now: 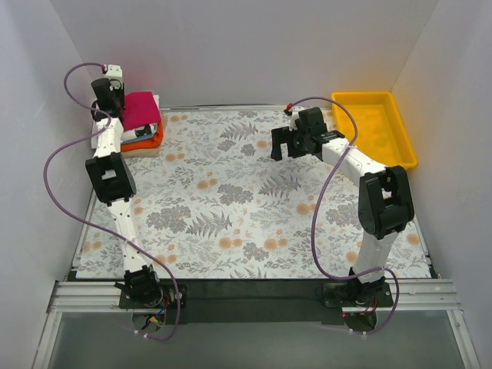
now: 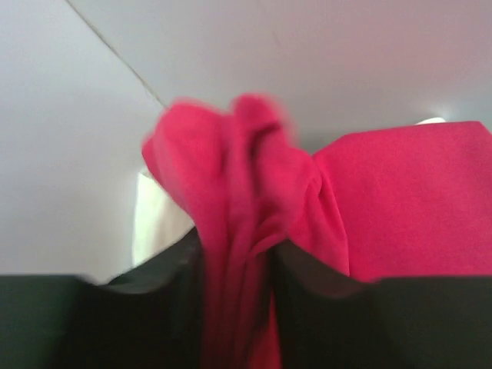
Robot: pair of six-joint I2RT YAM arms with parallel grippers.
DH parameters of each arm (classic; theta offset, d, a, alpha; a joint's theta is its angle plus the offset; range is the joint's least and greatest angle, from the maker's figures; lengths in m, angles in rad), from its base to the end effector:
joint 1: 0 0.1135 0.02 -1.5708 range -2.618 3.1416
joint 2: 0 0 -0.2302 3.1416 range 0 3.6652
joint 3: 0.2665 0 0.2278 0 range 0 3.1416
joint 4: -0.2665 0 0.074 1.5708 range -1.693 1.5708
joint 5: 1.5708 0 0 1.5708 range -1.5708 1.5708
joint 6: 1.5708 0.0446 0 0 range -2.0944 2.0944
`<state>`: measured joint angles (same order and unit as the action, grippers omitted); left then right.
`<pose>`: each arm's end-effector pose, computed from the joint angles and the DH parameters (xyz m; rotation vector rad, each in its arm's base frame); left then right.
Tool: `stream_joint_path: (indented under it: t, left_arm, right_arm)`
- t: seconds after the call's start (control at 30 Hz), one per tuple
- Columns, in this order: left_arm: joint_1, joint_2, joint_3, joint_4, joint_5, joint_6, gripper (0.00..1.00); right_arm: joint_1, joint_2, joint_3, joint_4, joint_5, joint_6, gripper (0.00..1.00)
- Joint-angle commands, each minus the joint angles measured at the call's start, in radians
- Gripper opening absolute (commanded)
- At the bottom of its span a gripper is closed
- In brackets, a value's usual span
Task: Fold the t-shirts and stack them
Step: Neatly place the folded tshirt to the corner
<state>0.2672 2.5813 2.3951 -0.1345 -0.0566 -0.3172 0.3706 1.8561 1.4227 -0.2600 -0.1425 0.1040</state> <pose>0.5342 0.1489 0.2167 -0.5816 1.7994 0.0194 0.3708 0.1509 0.2210 -0.3800 2.2575 0.4111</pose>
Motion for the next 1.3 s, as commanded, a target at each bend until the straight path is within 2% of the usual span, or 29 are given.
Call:
stream_joint_path:
  t: [0.0,0.03,0.07,0.17,0.27,0.4,0.5,0.57,0.63,0.73,0.83,0.93,1.07,1.2,1.27]
  left_arm:
    - [0.024,-0.056,0.030,0.076,0.046,-0.003,0.37]
    - [0.024,-0.064,0.036,0.066,0.054,-0.005,0.43]
    - [0.024,-0.081,0.038,0.062,0.055,-0.005,0.54]
    - [0.027,-0.119,0.038,0.049,0.032,0.004,0.63]
    - [0.052,-0.195,0.021,-0.002,0.015,-0.052,0.63]
    - [0.093,-0.343,-0.083,-0.138,0.210,-0.114,0.60]
    - [0.119,-0.395,-0.105,-0.230,0.261,-0.149,0.59]
    - [0.141,-0.401,-0.112,-0.315,0.285,-0.172,0.55]
    - [0.156,-0.430,-0.176,-0.335,0.326,-0.187,0.42]
    - [0.171,-0.447,-0.234,-0.312,0.374,-0.223,0.39]
    - [0.170,-0.389,-0.174,-0.376,0.428,-0.223,0.36]
    - [0.170,-0.355,-0.151,-0.422,0.419,-0.232,0.37]
    - [0.170,-0.378,-0.264,-0.412,0.374,-0.273,0.42]
    - [0.170,-0.395,-0.336,-0.402,0.347,-0.301,0.52]
    - [0.170,-0.392,-0.350,-0.402,0.344,-0.318,0.52]
  right_arm:
    - [0.001,-0.028,0.015,0.016,-0.017,-0.004,0.98]
    - [0.001,-0.031,0.012,0.016,-0.019,-0.003,0.98]
    - [0.001,-0.034,0.012,0.016,-0.022,-0.004,0.98]
    - [0.001,-0.046,0.010,0.016,-0.029,-0.004,0.98]
    - [0.001,-0.066,0.002,0.016,-0.031,-0.006,0.98]
    - [0.001,-0.097,-0.014,0.016,-0.032,-0.018,0.98]
    - [-0.001,-0.107,-0.030,0.015,-0.040,-0.021,0.98]
    - [0.001,-0.109,-0.033,0.015,-0.049,-0.021,0.98]
    - [0.001,-0.110,-0.037,0.015,-0.054,-0.023,0.98]
    - [0.001,-0.107,-0.045,0.015,-0.065,-0.023,0.98]
    - [0.001,-0.104,-0.050,0.015,-0.069,-0.023,0.98]
    - [0.001,-0.107,-0.054,0.010,-0.062,-0.027,0.98]
    - [0.001,-0.107,-0.061,0.011,-0.065,-0.030,0.98]
    - [0.001,-0.098,-0.056,0.008,-0.071,-0.024,0.98]
    - [0.001,-0.095,-0.054,0.008,-0.069,-0.021,0.98]
